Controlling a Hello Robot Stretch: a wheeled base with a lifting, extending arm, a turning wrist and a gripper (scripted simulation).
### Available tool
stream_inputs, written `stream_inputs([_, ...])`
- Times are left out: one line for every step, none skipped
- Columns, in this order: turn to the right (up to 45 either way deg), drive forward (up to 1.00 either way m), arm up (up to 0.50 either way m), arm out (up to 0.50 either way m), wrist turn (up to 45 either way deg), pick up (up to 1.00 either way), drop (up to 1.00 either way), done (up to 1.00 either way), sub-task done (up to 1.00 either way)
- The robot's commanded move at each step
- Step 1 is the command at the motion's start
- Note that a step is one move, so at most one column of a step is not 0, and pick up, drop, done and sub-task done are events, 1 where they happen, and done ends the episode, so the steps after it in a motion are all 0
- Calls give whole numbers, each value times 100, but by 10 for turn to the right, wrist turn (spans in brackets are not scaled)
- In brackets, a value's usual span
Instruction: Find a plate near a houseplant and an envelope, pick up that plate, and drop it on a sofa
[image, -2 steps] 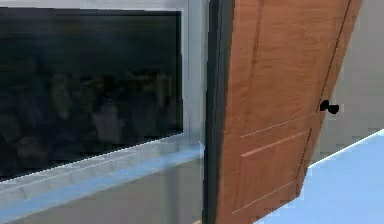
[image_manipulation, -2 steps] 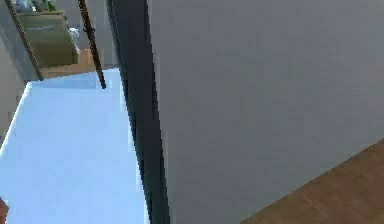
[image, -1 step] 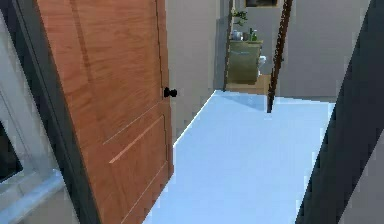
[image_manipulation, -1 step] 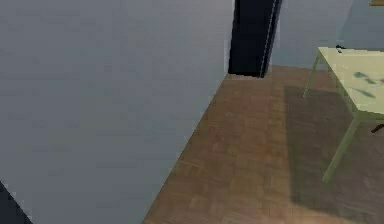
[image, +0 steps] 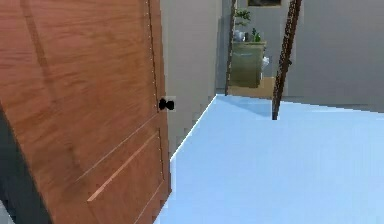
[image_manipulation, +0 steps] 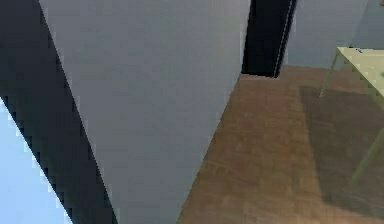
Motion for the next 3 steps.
stream_inputs([180,0,0,0,0,0,0,0,0])
stream_inputs([0,100,0,0,0,0,0,0,0])
stream_inputs([0,100,0,0,0,0,0,0,0])
